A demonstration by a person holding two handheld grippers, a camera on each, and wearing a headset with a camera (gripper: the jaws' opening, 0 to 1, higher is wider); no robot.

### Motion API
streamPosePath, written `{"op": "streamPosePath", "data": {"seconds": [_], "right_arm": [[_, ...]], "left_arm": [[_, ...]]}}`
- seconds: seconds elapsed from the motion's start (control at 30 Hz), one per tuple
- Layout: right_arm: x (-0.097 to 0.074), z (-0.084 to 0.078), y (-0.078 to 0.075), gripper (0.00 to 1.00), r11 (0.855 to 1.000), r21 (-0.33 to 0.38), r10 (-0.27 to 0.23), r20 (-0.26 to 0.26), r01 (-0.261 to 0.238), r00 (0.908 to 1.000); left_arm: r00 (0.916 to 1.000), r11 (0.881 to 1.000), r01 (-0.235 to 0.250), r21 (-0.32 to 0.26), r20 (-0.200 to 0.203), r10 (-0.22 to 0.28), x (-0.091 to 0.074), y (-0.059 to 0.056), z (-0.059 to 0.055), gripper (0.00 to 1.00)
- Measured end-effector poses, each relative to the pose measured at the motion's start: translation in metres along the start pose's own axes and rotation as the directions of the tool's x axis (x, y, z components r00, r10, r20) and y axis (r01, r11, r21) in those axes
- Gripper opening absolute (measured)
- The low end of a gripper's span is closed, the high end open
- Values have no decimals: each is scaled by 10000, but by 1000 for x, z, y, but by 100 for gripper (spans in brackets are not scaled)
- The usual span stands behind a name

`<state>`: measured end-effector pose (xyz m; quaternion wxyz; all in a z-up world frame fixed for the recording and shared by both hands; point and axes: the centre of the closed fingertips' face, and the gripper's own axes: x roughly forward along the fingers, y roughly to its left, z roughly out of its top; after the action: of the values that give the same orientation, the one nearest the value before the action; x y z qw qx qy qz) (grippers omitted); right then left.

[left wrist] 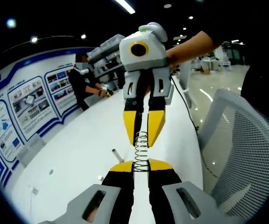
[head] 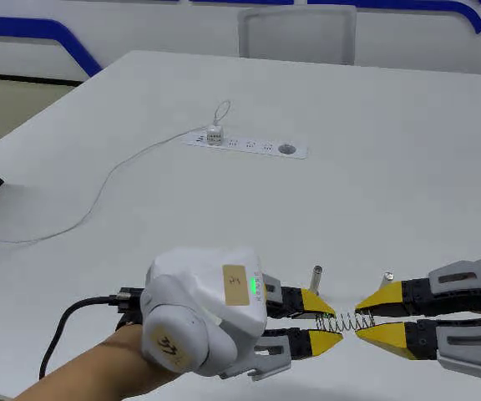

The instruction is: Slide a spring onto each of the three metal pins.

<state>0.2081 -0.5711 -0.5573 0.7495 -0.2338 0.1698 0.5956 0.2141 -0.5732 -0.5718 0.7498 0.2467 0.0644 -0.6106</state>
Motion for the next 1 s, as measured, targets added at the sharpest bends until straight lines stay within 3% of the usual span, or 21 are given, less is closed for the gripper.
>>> {"op": "streamPosePath", "data": {"seconds": [0.13,0.47,1.0], "right_arm": [[0,11,2,11,9992,383,82,524,-102,9986],[2,24,3,11,9942,1079,-80,1237,-55,9923],[8,29,4,10,9856,1693,-213,1327,-15,9909]], "left_arm": [[10000,10000,-67,-57,21,67,-1,1,0,9],[9997,9995,-153,-278,161,158,0,0,1,9],[9994,9946,-204,-1015,257,231,3,-3,-2,10]]}}
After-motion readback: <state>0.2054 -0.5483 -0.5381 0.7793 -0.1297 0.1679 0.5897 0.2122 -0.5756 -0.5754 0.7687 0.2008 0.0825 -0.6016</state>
